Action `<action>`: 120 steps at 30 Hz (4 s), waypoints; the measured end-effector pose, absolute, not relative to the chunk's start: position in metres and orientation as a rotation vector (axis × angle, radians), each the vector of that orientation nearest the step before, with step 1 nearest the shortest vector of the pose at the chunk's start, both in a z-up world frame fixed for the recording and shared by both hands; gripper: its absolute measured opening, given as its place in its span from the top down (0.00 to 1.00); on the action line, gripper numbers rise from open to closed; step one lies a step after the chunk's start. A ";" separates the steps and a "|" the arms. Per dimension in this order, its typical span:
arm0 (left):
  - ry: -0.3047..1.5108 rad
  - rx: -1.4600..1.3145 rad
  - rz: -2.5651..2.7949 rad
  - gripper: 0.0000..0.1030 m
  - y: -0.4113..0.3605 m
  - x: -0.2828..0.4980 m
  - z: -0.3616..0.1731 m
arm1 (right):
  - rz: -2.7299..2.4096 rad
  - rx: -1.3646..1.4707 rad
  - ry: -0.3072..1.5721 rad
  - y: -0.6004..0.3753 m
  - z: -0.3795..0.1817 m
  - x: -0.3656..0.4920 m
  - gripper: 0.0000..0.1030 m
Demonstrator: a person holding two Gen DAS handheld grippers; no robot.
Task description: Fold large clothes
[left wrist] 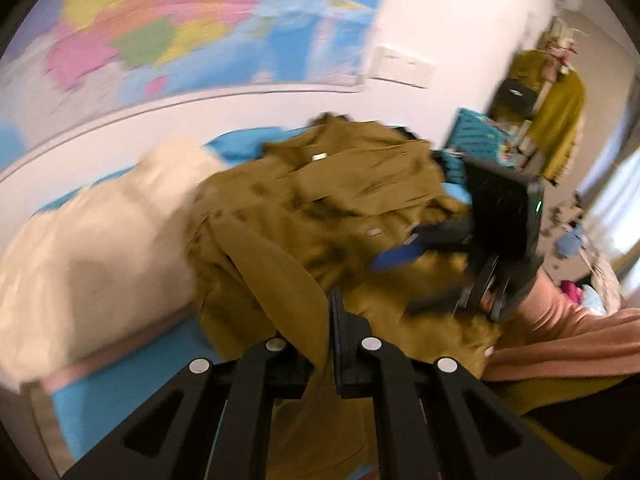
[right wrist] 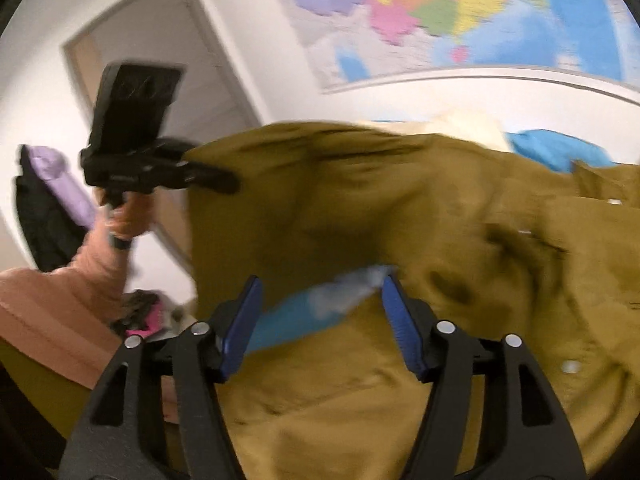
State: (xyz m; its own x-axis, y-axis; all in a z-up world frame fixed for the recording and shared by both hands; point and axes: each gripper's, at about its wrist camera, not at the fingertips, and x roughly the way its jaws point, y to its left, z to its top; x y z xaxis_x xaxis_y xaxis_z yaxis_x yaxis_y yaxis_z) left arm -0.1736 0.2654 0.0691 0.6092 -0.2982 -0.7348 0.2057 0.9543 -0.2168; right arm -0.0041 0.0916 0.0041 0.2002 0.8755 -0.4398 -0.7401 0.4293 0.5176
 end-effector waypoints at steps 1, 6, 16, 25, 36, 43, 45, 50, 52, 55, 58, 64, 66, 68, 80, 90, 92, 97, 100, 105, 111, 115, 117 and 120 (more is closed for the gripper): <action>0.872 -0.116 -0.310 0.94 0.258 -0.164 0.070 | 1.179 0.223 0.762 0.097 0.004 -0.010 0.34; 0.870 -0.142 -0.346 0.95 0.229 -0.108 0.076 | 1.177 0.194 0.683 0.106 0.015 -0.038 0.05; 0.704 -0.206 -0.473 0.17 0.206 -0.078 0.115 | 0.932 0.481 0.618 -0.033 0.053 0.003 0.95; 0.779 -0.183 -0.149 0.15 0.240 -0.052 0.056 | 0.537 0.666 0.824 -0.148 -0.022 0.058 0.87; 0.934 -0.190 0.001 0.34 0.266 -0.013 -0.023 | 0.771 0.233 0.830 -0.044 -0.008 -0.008 0.06; 0.893 -0.078 0.070 0.62 0.255 0.029 -0.001 | 0.678 -0.169 0.881 0.013 -0.036 -0.023 0.54; 0.877 -0.048 0.083 0.61 0.249 0.035 0.006 | 0.680 -0.015 0.897 -0.017 -0.030 -0.009 0.94; 0.851 0.012 0.153 0.36 0.249 0.037 0.012 | 0.601 0.387 0.730 -0.138 0.013 0.002 0.96; 0.852 0.004 0.158 0.31 0.253 0.036 0.011 | 0.513 0.513 0.672 -0.189 0.022 0.006 0.96; 0.859 -0.062 0.139 0.30 0.265 0.038 0.009 | 0.414 0.647 0.679 -0.244 0.012 0.020 0.96; 0.905 -0.074 0.162 0.29 0.265 0.048 0.001 | 0.314 0.676 0.766 -0.267 -0.016 0.036 0.96; 0.998 0.037 0.239 0.26 0.253 0.066 -0.025 | 0.289 0.772 0.808 -0.268 -0.057 0.029 0.50; 0.990 0.030 0.234 0.25 0.254 0.060 -0.022 | 0.315 0.797 0.770 -0.273 -0.057 0.019 0.33; 0.965 -0.009 0.221 0.21 0.259 0.049 -0.014 | 0.316 0.796 0.745 -0.274 -0.056 0.012 0.33; 0.959 -0.205 -0.037 0.14 0.238 -0.015 -0.015 | 0.312 0.510 0.788 -0.244 -0.042 0.029 0.23; 1.012 -0.294 -0.015 0.19 0.237 -0.026 -0.059 | 0.224 0.593 0.850 -0.274 -0.065 0.057 0.97; 1.024 -0.329 -0.002 0.18 0.240 -0.028 -0.065 | 0.223 0.595 0.905 -0.272 -0.079 0.061 0.95; 1.011 -0.336 -0.009 0.17 0.237 -0.040 -0.063 | 0.235 0.590 0.877 -0.275 -0.071 0.040 0.62; 1.005 -0.318 -0.032 0.16 0.234 -0.059 -0.058 | 0.279 0.569 0.832 -0.278 -0.053 0.006 0.40; 1.008 -0.298 -0.086 0.16 0.230 -0.097 -0.053 | 0.341 0.561 0.862 -0.277 -0.047 -0.057 0.29; 1.038 -0.367 -0.142 0.13 0.229 -0.136 -0.064 | 0.368 0.609 0.928 -0.273 -0.062 -0.128 0.26; 1.050 -0.391 -0.171 0.09 0.224 -0.160 -0.071 | 0.423 0.624 0.932 -0.262 -0.061 -0.164 0.26; 1.050 -0.413 -0.209 0.07 0.222 -0.168 -0.071 | 0.470 0.629 0.931 -0.252 -0.060 -0.177 0.26; 1.053 -0.421 -0.259 0.07 0.212 -0.182 -0.073 | 0.520 0.644 0.947 -0.239 -0.065 -0.191 0.26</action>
State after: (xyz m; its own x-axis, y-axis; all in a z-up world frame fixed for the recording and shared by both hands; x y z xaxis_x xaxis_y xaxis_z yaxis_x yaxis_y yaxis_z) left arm -0.1825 0.2124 -0.0726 0.4752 -0.4023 -0.7825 0.0064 0.8909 -0.4542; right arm -0.1911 -0.2392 -0.0651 0.4892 0.6599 -0.5703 -0.1264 0.7006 0.7023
